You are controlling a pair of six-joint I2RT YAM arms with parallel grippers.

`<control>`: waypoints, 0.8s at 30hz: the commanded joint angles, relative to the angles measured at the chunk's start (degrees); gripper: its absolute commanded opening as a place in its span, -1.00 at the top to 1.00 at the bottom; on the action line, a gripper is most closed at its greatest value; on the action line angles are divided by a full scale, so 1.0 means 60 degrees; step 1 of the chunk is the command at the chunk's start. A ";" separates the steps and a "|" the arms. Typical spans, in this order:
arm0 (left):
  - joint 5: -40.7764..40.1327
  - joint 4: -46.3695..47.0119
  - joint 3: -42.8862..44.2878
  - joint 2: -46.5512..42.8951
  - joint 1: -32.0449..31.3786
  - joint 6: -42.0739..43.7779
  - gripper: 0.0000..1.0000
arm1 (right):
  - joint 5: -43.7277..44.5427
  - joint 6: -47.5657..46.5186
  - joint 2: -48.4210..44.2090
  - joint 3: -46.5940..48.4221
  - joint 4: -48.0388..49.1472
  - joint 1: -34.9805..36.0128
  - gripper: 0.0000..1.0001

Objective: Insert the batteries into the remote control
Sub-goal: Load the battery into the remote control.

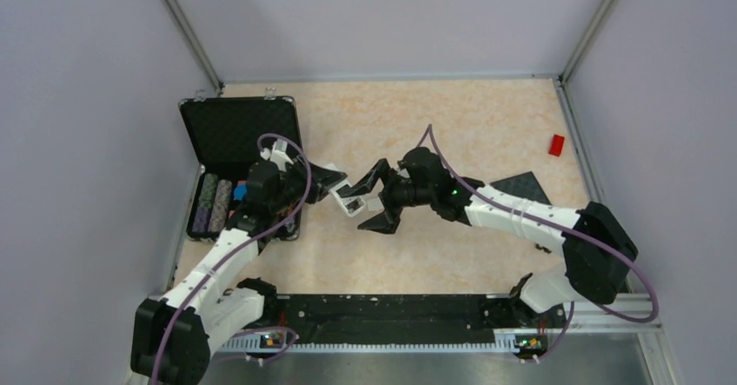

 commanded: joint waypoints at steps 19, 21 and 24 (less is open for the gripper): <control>0.3385 -0.1487 0.1987 0.0601 -0.0020 0.1029 1.00 | 0.0974 -0.7386 -0.2373 0.0731 -0.1681 -0.0545 -0.90; 0.3578 -0.1708 0.2055 0.0698 -0.0020 0.1029 1.00 | 0.1032 -0.7601 -0.2434 0.0864 -0.1585 -0.0399 -0.91; 0.3700 -0.2095 0.2183 0.0842 -0.0034 0.1040 1.00 | 0.1146 -0.7852 -0.2296 0.1116 -0.1626 -0.0039 -0.91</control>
